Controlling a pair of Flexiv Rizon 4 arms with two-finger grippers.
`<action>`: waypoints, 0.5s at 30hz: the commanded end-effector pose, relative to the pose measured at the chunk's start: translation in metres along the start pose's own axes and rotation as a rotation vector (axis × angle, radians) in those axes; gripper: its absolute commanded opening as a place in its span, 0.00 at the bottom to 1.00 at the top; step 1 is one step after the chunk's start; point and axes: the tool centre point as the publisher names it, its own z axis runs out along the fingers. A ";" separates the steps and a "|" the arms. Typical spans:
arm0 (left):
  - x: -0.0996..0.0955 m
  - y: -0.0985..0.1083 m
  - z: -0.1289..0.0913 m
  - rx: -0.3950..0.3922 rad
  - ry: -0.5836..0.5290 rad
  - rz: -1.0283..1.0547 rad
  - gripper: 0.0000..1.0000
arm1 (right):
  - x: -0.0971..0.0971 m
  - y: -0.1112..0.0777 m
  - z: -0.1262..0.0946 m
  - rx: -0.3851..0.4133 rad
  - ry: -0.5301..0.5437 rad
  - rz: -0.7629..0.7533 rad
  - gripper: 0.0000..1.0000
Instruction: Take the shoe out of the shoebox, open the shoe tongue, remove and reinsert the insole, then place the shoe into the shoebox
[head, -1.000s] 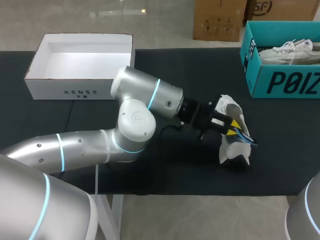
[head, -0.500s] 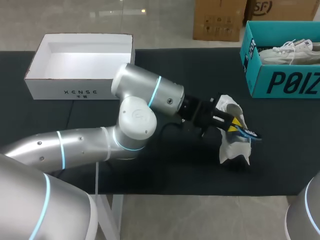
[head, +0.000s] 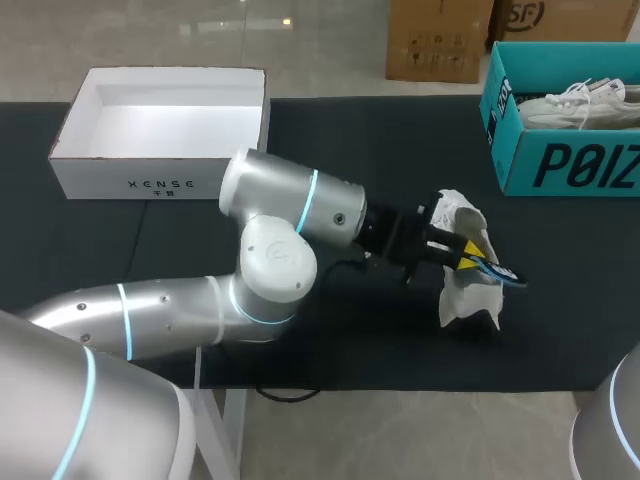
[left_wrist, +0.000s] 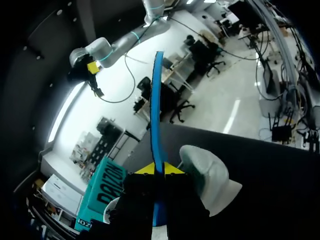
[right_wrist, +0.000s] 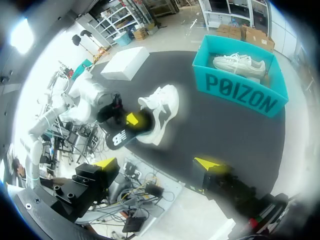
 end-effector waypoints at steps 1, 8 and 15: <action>0.005 0.013 0.000 -0.019 -0.039 0.002 0.00 | -0.001 0.001 0.000 0.003 -0.001 0.001 1.00; 0.003 0.042 -0.007 -0.063 -0.072 -0.003 0.00 | -0.001 0.001 0.000 0.003 -0.001 0.001 1.00; -0.007 0.047 -0.006 -0.052 -0.038 0.004 0.00 | -0.001 0.001 0.000 0.003 -0.001 0.001 1.00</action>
